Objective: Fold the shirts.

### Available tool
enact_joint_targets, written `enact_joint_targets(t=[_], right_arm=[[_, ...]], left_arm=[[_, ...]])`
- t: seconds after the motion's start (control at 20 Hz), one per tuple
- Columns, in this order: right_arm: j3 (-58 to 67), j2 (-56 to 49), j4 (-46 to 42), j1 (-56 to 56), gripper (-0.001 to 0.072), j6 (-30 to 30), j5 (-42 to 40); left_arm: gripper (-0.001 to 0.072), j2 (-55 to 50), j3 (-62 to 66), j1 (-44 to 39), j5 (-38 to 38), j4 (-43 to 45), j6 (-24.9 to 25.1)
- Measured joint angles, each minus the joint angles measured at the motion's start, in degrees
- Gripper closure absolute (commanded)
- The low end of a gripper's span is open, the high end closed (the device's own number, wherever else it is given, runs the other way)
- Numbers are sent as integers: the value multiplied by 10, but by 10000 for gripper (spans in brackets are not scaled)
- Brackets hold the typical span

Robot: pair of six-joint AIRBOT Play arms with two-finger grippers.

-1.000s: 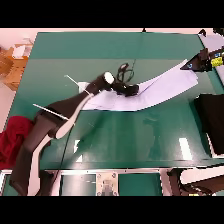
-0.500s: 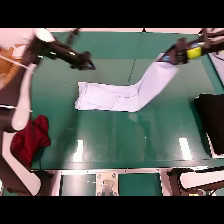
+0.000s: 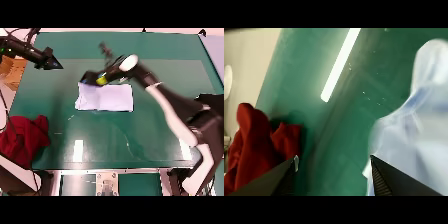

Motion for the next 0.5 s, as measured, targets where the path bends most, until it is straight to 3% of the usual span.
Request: enact_joint_targets(t=[0.15, 0.5], right_arm=[[2, -19, 12, -12, 202, 0, -32], [-20, 32, -52, -239, 194, 49, 144]], left_arm=[[678, 1, 0, 8, -5, 7, 16], [678, 1, 0, 14, 0, 17, 33]])
